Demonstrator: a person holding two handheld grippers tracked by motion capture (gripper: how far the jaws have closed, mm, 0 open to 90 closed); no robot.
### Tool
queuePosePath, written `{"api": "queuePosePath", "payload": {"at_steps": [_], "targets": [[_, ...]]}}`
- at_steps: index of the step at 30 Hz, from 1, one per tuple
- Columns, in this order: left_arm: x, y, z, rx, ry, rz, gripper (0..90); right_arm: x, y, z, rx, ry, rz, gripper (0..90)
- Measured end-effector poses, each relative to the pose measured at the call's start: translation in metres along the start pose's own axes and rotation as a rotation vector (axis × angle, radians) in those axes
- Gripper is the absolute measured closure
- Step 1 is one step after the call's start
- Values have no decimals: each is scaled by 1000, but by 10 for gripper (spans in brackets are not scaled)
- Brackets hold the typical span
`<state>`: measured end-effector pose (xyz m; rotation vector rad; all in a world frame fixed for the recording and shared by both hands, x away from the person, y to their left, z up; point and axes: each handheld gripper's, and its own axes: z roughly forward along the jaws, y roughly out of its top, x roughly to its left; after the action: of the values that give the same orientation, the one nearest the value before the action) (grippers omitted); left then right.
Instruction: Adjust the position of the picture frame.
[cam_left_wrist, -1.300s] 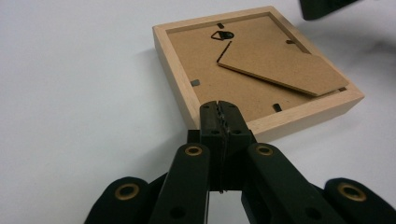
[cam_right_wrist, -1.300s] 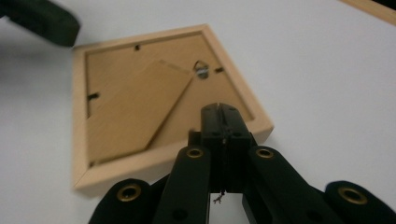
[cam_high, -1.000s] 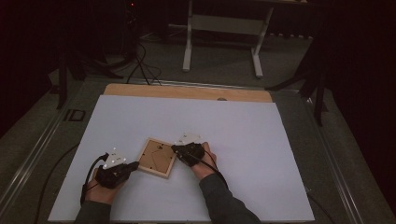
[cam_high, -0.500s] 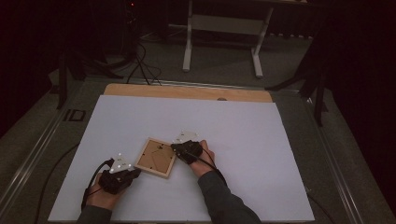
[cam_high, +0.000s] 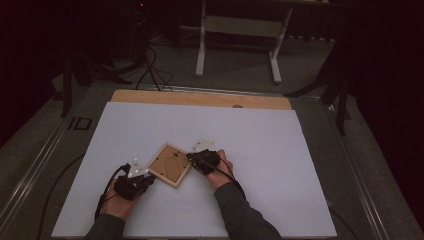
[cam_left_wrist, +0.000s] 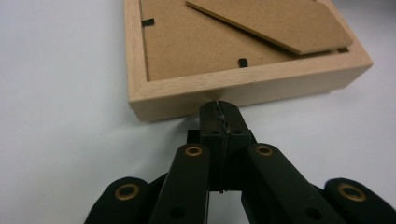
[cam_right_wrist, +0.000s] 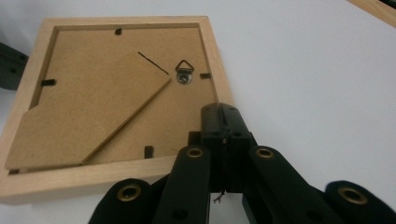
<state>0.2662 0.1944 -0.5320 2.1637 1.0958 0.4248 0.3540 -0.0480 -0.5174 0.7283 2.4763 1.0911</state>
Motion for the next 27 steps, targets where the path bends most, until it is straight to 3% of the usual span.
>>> {"api": "queuePosePath", "payload": {"at_steps": [11,13,15,19,27], "targets": [[8,13,14,-4,5,-33,898,-1,-4,-8,29,-25,-7,899],[8,15,18,-1,-4,-37,899,-3,-6,-11,29,-26,-1,900],[10,17,21,-9,-26,-68,899,-4,-9,-14,27,-24,8,900],[4,24,27,-5,-20,-35,899,-4,-14,-20,29,-31,8,900],[-2,36,39,-11,-27,-48,899,-5,-27,-35,30,-34,8,899]]}}
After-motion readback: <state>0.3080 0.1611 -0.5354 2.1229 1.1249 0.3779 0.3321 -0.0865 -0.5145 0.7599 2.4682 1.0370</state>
